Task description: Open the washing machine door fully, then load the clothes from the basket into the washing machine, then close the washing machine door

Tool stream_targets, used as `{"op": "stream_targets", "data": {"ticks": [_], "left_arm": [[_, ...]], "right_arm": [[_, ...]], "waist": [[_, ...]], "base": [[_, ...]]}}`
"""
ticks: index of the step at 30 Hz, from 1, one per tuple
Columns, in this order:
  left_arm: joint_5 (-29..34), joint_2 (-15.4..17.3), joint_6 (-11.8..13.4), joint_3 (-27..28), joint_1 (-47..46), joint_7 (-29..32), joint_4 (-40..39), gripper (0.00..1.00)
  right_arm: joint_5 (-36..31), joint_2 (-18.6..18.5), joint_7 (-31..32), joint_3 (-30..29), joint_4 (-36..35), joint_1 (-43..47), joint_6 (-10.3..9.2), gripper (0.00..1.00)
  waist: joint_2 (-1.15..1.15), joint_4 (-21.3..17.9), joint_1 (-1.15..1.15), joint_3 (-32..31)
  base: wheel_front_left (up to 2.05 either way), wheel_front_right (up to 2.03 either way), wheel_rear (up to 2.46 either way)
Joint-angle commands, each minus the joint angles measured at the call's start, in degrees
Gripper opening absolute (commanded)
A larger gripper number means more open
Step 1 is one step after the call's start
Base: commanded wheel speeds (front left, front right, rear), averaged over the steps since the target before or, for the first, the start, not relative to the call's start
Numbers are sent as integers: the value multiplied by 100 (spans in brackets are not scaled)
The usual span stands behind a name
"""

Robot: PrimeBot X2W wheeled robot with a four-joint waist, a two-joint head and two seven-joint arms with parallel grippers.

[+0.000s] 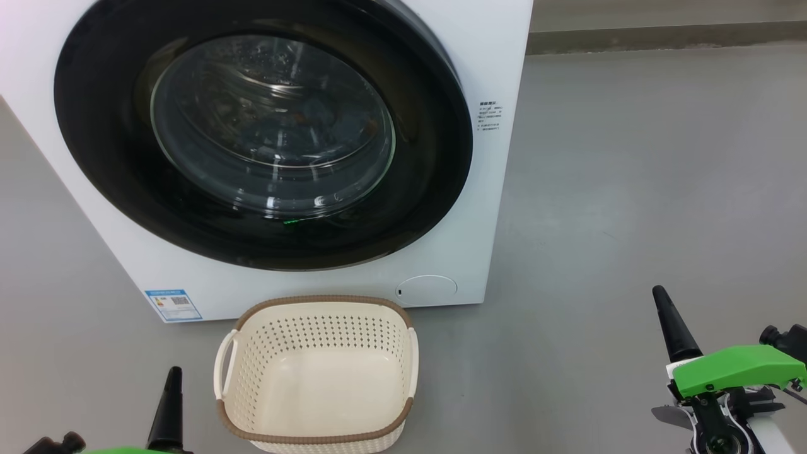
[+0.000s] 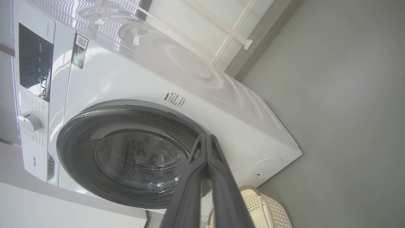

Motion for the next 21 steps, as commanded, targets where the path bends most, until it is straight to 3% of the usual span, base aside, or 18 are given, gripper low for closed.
{"op": "stream_targets", "data": {"ticks": [1,21], "left_arm": [[-116,48,-53,178,-261,51,-96,0],[-1047,-109,-134,421,-379,340,-24,0]], "right_arm": [[146,-25,39,6,-184,-34,2,0],[1053,175,378,-337,-345,57,1,0]], "waist": [[0,3,0,3],[0,52,0,47]], "base": [[0,0,0],[0,0,0]]}}
